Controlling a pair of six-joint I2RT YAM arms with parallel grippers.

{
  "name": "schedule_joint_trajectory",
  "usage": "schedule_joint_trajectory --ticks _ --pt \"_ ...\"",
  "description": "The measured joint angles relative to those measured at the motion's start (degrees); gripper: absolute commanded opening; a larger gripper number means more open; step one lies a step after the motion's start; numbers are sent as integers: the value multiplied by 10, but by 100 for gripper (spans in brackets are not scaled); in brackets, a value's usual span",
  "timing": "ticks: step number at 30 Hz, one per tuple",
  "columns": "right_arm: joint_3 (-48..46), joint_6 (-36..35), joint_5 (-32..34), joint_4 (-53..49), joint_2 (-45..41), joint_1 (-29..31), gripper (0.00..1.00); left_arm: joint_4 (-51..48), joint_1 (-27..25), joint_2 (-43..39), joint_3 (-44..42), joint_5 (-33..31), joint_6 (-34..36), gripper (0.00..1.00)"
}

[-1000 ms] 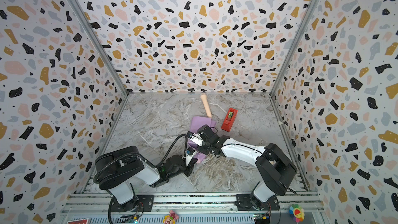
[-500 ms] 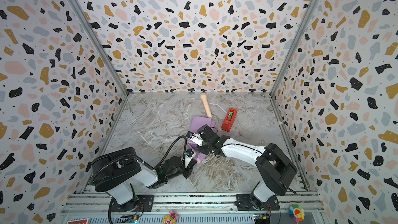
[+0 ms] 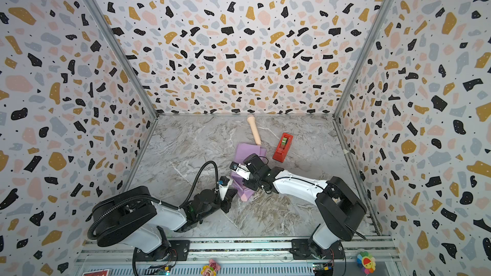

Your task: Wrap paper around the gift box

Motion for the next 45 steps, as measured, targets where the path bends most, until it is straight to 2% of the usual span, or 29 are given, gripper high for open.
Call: schedule_joint_trajectory --ticks 17,33,45 --pt "3 2 0 -1 2 0 35 -7 16 68 26 -8 22 0" --pt "5 4 0 -3 3 0 35 13 16 101 41 16 29 0" --pt "7 4 0 -7 4 0 34 24 17 109 45 33 24 5"
